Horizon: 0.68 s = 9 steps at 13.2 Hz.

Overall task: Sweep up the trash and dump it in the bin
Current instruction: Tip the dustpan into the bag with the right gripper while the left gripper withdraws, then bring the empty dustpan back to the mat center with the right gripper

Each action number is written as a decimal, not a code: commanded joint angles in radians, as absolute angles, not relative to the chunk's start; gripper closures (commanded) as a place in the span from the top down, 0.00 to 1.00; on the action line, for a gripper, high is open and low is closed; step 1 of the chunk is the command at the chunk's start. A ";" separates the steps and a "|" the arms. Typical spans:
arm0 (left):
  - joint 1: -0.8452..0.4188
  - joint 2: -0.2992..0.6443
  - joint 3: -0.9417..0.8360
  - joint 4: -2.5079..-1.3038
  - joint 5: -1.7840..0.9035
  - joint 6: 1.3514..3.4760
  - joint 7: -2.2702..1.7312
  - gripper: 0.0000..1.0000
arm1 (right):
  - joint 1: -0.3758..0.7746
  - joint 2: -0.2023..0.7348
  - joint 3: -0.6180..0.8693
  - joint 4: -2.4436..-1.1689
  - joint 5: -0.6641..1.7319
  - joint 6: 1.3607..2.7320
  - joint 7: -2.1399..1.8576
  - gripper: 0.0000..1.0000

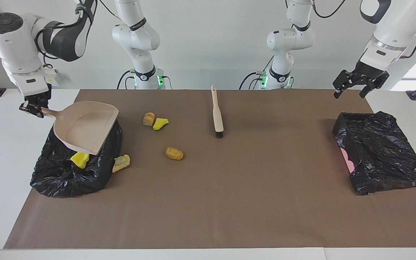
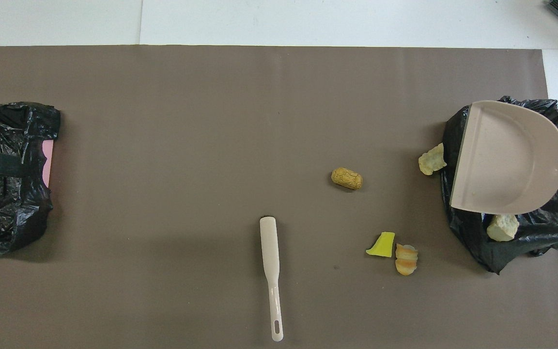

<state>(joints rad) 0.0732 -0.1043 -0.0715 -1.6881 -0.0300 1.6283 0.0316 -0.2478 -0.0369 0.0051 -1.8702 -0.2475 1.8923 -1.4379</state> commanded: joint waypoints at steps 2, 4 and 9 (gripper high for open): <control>0.068 -0.106 -0.080 -1.553 -0.020 1.461 0.026 1.00 | -0.175 -0.054 0.008 -1.870 -0.213 1.833 -1.193 0.00; 0.067 -0.126 -0.077 -1.563 -0.026 1.448 0.020 1.00 | -0.123 -0.054 0.009 -1.868 -0.175 1.807 -1.030 0.00; 0.083 -0.176 -0.075 -1.643 -0.026 1.459 0.018 1.00 | -0.008 -0.054 0.020 -1.848 -0.106 1.723 -0.594 0.00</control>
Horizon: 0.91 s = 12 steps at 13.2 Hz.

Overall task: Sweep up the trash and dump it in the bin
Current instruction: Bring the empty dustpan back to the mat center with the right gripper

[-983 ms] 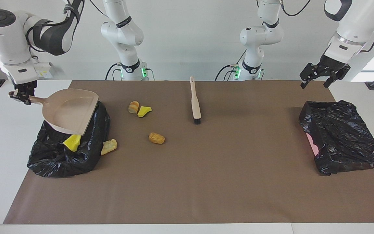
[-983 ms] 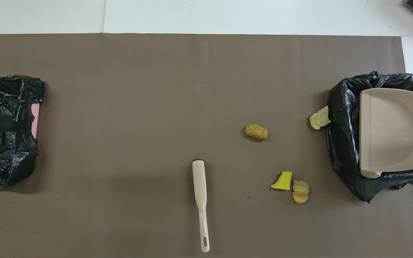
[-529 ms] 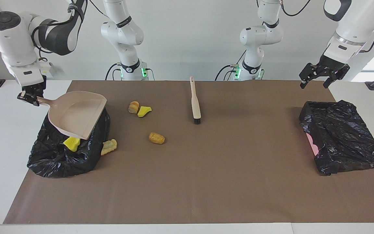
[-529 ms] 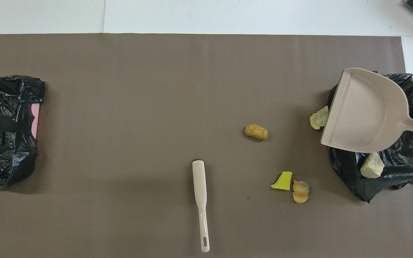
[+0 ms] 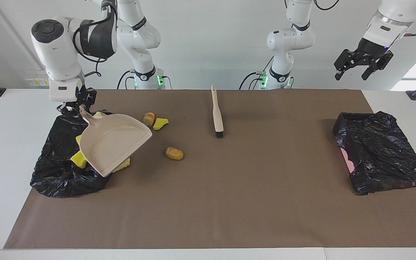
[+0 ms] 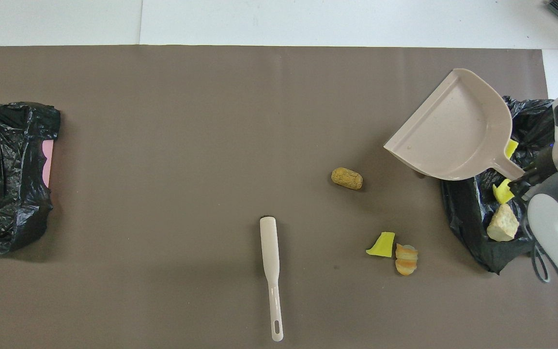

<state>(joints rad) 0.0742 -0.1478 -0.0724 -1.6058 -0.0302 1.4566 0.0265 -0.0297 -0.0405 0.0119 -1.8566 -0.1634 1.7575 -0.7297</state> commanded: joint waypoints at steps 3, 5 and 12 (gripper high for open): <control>0.081 -0.173 -0.075 -1.641 -0.026 1.459 0.020 1.00 | 0.063 -0.060 0.044 -1.852 -0.081 1.704 -0.392 0.00; 0.083 -0.173 -0.074 -1.638 -0.026 1.459 0.023 1.00 | 0.112 -0.055 0.046 -1.852 -0.028 1.703 -0.260 0.00; 0.083 -0.170 -0.074 -1.635 -0.026 1.459 0.021 1.00 | 0.326 0.084 0.046 -1.731 0.101 1.700 0.171 0.00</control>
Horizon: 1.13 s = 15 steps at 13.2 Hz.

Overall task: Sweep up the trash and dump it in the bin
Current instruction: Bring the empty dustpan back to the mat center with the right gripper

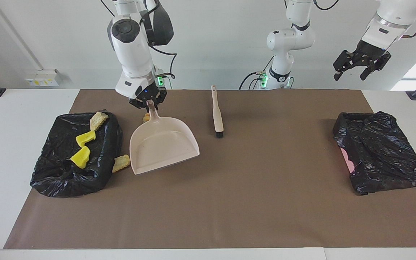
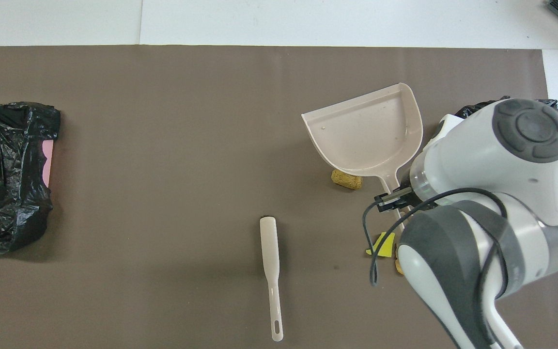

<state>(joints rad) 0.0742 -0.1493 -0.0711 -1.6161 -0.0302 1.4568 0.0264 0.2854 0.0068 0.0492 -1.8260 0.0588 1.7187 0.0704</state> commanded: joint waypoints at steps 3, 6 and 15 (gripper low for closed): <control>0.083 -0.170 -0.072 -1.634 -0.026 1.459 0.023 1.00 | 0.391 0.225 0.046 -1.565 0.115 1.672 0.317 0.00; 0.083 -0.170 -0.071 -1.635 -0.026 1.459 0.023 1.00 | 0.440 0.383 0.045 -1.407 0.112 1.674 0.426 0.00; 0.083 -0.170 -0.071 -1.635 -0.026 1.459 0.021 1.00 | 0.497 0.730 0.044 -1.132 0.106 1.818 0.554 0.00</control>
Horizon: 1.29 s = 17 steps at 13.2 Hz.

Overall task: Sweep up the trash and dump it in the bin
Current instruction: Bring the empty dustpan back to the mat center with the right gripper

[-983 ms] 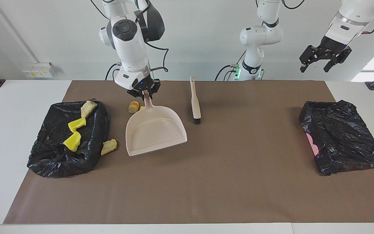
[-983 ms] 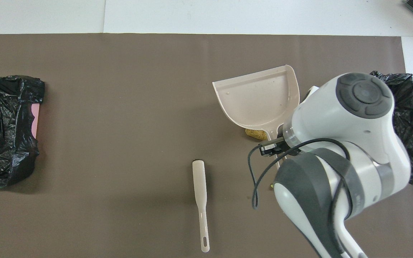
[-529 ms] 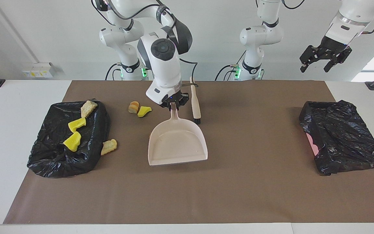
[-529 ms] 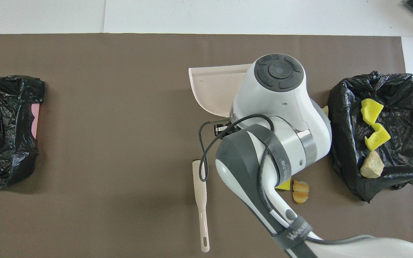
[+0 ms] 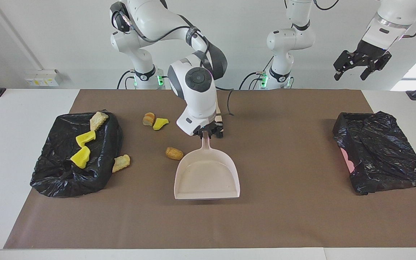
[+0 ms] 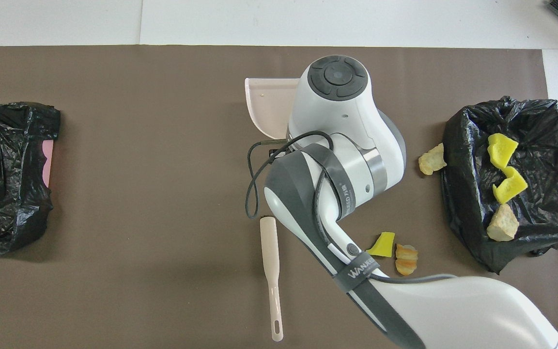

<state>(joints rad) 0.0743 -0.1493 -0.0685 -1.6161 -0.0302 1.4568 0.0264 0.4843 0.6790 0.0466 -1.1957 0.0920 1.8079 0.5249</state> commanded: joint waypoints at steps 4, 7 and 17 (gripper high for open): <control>0.083 -0.170 -0.071 -1.635 -0.026 1.459 0.021 1.00 | 0.514 0.744 0.046 -1.141 0.100 1.825 0.560 0.99; 0.080 -0.164 -0.071 -1.626 -0.022 1.454 0.026 1.00 | 0.517 0.706 0.046 -1.158 0.101 1.822 0.569 1.00; 0.074 -0.166 -0.071 -1.628 -0.021 1.447 0.025 1.00 | 0.643 0.329 0.049 -1.716 0.120 1.982 0.681 1.00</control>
<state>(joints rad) 0.0742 -0.1493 -0.0684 -1.6161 -0.0302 1.4555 0.0264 0.6206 0.4420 0.0526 -1.5109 0.0942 1.8813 0.6484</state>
